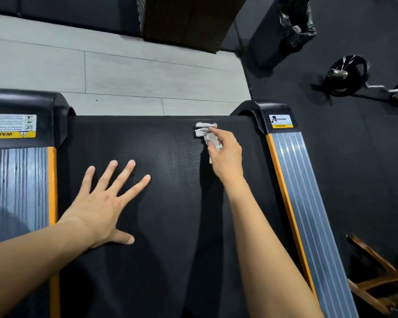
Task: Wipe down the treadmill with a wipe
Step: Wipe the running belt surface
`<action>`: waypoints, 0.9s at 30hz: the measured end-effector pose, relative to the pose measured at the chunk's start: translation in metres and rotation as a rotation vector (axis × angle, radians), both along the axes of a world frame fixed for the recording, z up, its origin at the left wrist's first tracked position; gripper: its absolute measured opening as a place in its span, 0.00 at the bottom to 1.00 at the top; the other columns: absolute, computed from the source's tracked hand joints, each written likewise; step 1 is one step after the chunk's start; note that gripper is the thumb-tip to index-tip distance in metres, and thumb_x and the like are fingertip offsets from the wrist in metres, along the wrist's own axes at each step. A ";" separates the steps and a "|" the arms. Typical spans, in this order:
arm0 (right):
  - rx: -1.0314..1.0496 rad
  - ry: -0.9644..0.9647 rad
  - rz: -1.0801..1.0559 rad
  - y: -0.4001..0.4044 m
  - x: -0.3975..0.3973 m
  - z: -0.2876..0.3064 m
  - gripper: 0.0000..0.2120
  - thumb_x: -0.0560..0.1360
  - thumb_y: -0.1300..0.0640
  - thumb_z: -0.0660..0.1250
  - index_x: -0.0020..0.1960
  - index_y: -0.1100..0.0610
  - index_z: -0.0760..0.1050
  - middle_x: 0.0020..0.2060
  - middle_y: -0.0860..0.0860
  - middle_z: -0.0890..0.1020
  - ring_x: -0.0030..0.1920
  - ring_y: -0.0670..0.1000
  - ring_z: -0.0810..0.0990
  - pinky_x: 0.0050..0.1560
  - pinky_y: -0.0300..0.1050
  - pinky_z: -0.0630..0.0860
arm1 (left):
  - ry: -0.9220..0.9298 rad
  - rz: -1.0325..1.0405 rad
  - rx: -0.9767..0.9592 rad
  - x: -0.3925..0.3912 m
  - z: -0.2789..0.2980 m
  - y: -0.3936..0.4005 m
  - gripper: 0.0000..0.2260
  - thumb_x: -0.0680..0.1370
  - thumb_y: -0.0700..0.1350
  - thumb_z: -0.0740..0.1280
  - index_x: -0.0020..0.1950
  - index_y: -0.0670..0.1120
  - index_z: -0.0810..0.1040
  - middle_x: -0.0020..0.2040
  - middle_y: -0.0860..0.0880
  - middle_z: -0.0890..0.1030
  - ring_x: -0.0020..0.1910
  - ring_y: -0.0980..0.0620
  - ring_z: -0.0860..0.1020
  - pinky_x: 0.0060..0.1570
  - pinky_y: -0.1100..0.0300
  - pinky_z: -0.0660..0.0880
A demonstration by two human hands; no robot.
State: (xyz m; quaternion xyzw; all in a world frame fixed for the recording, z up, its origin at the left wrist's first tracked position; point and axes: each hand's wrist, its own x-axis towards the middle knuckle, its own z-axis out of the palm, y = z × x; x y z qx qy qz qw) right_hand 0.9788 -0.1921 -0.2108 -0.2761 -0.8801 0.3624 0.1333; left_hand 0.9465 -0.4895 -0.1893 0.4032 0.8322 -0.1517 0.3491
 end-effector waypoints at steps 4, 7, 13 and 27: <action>0.172 -0.160 0.123 0.018 -0.016 0.005 0.15 0.77 0.60 0.69 0.62 0.51 0.78 0.52 0.49 0.82 0.54 0.52 0.79 0.53 0.48 0.76 | -0.004 -0.001 -0.006 -0.001 -0.001 0.001 0.60 0.67 0.80 0.62 0.67 0.59 0.13 0.69 0.46 0.13 0.74 0.37 0.22 0.76 0.32 0.35; 0.259 -0.239 0.160 0.031 -0.023 0.009 0.14 0.77 0.55 0.69 0.63 0.51 0.77 0.50 0.52 0.80 0.51 0.55 0.78 0.49 0.49 0.74 | -0.003 -0.002 -0.011 -0.001 -0.001 0.001 0.60 0.67 0.80 0.62 0.67 0.59 0.12 0.69 0.46 0.13 0.74 0.37 0.22 0.76 0.32 0.34; 0.538 -0.025 -0.186 0.053 0.011 -0.008 0.08 0.79 0.54 0.67 0.48 0.58 0.82 0.49 0.56 0.79 0.49 0.59 0.75 0.48 0.55 0.74 | 0.000 -0.003 -0.008 -0.001 -0.001 0.000 0.60 0.68 0.80 0.62 0.68 0.60 0.13 0.69 0.47 0.13 0.74 0.38 0.21 0.76 0.33 0.33; 0.493 -0.060 0.099 0.071 0.040 -0.005 0.13 0.77 0.66 0.68 0.56 0.54 0.84 0.51 0.52 0.79 0.51 0.53 0.77 0.52 0.42 0.74 | 0.009 -0.017 -0.035 0.000 0.002 0.002 0.59 0.68 0.80 0.61 0.68 0.59 0.13 0.70 0.46 0.13 0.74 0.37 0.22 0.76 0.32 0.34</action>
